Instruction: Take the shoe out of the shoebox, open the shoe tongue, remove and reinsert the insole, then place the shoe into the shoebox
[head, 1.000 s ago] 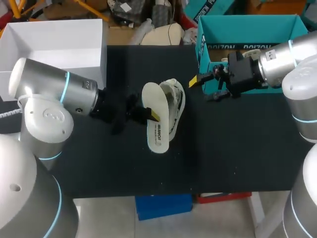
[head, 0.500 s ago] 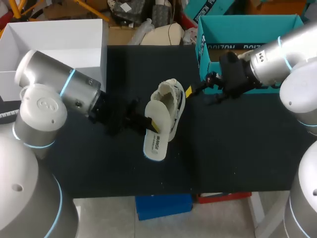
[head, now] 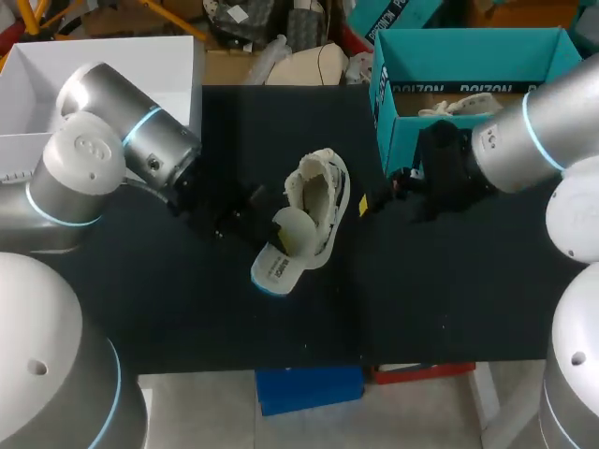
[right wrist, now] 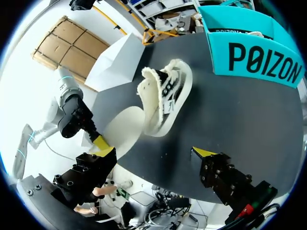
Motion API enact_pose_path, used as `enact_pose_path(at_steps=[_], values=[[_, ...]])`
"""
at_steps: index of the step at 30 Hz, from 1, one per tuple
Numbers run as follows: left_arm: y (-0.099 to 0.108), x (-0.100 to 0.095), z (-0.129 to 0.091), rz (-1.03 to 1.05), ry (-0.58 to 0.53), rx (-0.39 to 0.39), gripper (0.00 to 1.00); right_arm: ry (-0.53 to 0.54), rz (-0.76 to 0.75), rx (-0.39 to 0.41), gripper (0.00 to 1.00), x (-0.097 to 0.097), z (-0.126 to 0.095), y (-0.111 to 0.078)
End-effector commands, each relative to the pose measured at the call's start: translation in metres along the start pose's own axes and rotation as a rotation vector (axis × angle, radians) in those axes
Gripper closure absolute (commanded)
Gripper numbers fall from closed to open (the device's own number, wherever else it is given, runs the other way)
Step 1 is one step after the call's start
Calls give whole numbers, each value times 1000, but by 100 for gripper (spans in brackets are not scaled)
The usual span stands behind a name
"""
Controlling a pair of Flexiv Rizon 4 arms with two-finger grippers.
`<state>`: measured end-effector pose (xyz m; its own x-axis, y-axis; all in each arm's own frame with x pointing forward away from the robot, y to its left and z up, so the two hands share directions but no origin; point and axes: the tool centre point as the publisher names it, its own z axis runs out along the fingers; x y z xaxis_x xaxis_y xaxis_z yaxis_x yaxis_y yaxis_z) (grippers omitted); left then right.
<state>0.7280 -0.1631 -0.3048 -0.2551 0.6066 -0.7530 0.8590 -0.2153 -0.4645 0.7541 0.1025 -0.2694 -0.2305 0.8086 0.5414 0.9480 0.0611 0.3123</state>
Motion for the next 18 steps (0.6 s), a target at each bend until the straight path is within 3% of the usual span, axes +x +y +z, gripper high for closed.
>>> enact_pose_path(at_steps=[1, 9, 18], values=[[3, -4, 1, -15, 53, 28, 100, 5, 1, -8, 0, -1, -4, -5], [13, 2, 0, -22, 181, -29, 100, 5, 1, -8, 0, -1, -4, -5], [42, 1, 10, -31, 235, 40, 100, 5, 1, -8, 0, -1, -4, -5]])
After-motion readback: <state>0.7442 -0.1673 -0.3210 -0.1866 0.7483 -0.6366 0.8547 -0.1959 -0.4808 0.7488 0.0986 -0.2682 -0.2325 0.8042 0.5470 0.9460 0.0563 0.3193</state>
